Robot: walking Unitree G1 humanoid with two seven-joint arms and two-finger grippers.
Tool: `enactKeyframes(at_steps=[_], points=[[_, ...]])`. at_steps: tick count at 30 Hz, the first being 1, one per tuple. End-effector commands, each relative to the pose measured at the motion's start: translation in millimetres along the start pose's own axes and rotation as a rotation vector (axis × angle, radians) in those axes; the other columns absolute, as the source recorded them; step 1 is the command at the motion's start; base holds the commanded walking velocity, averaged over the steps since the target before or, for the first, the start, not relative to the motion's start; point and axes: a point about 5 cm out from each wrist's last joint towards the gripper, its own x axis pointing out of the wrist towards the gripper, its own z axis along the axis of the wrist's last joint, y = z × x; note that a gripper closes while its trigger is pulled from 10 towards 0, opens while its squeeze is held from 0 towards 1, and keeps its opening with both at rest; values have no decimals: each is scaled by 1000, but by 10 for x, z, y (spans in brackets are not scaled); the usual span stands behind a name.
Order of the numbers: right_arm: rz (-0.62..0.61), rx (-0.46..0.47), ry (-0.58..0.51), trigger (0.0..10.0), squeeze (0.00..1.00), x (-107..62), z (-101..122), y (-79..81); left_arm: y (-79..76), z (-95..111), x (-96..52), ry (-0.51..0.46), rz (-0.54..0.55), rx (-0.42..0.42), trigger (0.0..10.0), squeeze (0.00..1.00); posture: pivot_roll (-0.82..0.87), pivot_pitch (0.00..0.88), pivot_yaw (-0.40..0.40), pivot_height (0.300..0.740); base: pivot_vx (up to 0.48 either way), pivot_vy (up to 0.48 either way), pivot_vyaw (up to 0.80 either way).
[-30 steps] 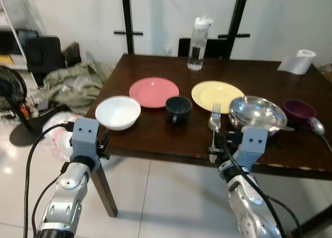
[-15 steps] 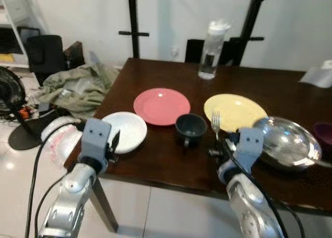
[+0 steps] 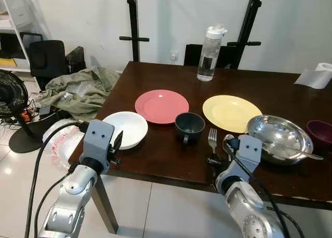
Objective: Setting the table
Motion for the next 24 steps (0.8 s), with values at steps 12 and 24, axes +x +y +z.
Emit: enactKeyframes(at_steps=[12,24], points=[[-53,-5,-21,10000,0,293,-59,-11,46,28,-71,12,0,21,10000,0,98,110,81,740,0,0,0],[-163,-74,-57,10000,161,428,-88,-185,71,37,-124,23,10,27,10000,0,120,121,75,740,0,0,0]])
